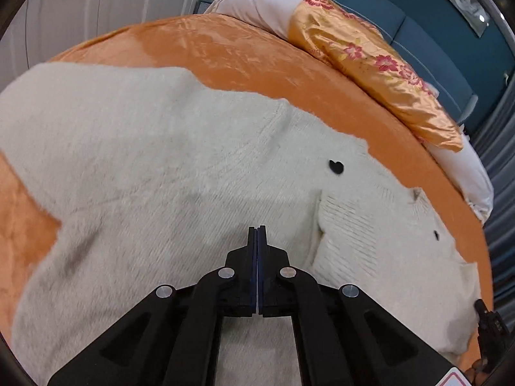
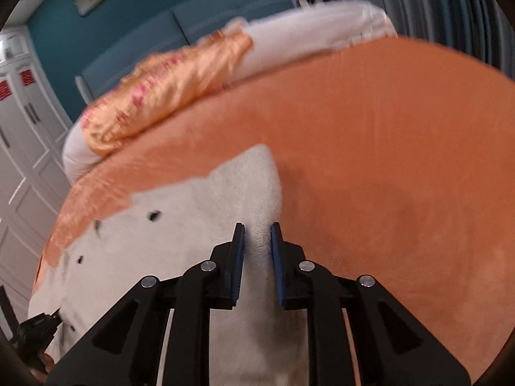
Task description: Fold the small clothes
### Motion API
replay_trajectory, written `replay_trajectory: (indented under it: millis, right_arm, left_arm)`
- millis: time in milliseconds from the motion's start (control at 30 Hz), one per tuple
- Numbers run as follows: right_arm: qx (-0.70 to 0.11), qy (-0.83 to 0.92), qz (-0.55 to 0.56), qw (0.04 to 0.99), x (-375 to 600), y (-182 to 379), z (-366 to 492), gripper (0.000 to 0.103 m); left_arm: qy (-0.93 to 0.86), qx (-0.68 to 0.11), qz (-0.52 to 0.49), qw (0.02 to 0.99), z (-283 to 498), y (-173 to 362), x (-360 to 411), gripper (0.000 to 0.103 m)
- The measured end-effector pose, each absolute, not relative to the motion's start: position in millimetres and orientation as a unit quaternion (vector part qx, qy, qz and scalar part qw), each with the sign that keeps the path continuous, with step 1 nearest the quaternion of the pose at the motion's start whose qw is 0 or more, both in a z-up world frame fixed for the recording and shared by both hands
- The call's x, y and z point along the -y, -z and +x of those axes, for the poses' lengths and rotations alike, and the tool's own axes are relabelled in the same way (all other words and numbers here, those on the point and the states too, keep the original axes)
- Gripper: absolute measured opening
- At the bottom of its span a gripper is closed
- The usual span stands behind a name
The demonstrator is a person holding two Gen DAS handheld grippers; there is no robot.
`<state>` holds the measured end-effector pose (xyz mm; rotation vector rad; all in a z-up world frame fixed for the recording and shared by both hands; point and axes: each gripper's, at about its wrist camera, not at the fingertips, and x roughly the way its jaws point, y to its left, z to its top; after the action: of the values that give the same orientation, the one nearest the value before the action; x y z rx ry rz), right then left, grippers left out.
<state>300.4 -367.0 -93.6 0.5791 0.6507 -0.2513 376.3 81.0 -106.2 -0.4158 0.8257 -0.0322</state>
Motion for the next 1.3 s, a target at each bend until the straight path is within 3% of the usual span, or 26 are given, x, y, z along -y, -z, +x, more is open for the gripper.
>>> replay_trajectory:
  millis: [100, 133, 167, 200, 233, 267, 367, 433, 500, 567, 700, 833, 933, 1167, 1300]
  right_arm:
    - [-0.304, 0.107, 0.255, 0.911, 354.4, 80.0, 277.4, 0.017]
    - [-0.309, 0.103, 0.252, 0.911, 349.1, 78.5, 275.8, 0.017]
    - [-0.329, 0.093, 0.240, 0.908, 341.6, 83.1, 275.6, 0.017]
    - [-0.358, 0.089, 0.224, 0.902, 334.5, 92.1, 280.1, 0.017]
    - [-0.386, 0.087, 0.212, 0.894, 328.6, 99.6, 286.6, 0.017]
    - [-0.416, 0.087, 0.199, 0.883, 323.4, 112.6, 291.5, 0.014]
    - [-0.378, 0.094, 0.194, 0.900, 321.2, 93.3, 278.3, 0.015]
    - [-0.353, 0.101, 0.197, 0.909, 323.9, 86.4, 268.9, 0.015]
    - [-0.419, 0.121, 0.175, 0.883, 326.2, 116.4, 282.2, 0.012]
    - [-0.403, 0.119, 0.189, 0.888, 329.8, 112.8, 277.3, 0.012]
    - [-0.370, 0.087, 0.197, 0.904, 312.7, 79.3, 252.1, 0.016]
    - [-0.368, 0.043, 0.174, 0.913, 270.7, 68.3, 222.1, 0.016]
    - [-0.381, 0.004, 0.170, 0.909, 236.7, 70.6, 200.0, 0.016]
    - [-0.409, -0.043, 0.150, 0.899, 168.6, 74.6, 154.6, 0.016]
    - [-0.427, -0.038, 0.133, 0.893, 149.8, 84.0, 135.5, 0.016]
  left_arm:
    - [0.047, -0.398, -0.226, 0.888, 366.4, 98.2, -77.1, 0.004]
    - [0.052, -0.399, -0.231, 0.886, 365.4, 96.1, -72.9, 0.022]
    - [0.046, -0.403, -0.228, 0.885, 366.3, 96.1, -66.8, 0.053]
    - [0.040, -0.405, -0.221, 0.886, 367.6, 97.5, -60.5, 0.061]
    - [0.040, -0.408, -0.211, 0.887, 370.7, 101.5, -54.4, 0.061]
    - [0.036, -0.413, -0.197, 0.889, 373.9, 104.9, -49.4, 0.054]
    - [0.010, -0.405, -0.137, 0.904, 370.8, 105.3, -36.4, 0.038]
    - [0.012, -0.404, -0.140, 0.904, 367.6, 105.9, -40.4, 0.034]
    - [0.012, -0.404, -0.148, 0.903, 366.9, 107.9, -47.9, 0.033]
    - [0.009, -0.400, -0.160, 0.902, 360.2, 104.2, -56.0, 0.030]
    - [-0.014, -0.371, -0.188, 0.909, 329.1, 83.6, -93.6, 0.030]
    - [-0.070, -0.353, -0.205, 0.910, 305.7, 67.3, -166.1, 0.050]
    - [-0.130, -0.338, -0.214, 0.907, 296.4, 61.4, -234.9, 0.057]
    - [-0.241, -0.323, -0.318, 0.858, 299.9, 78.8, -403.2, 0.057]
    - [-0.265, -0.307, -0.389, 0.827, 308.3, 98.0, -451.5, 0.057]
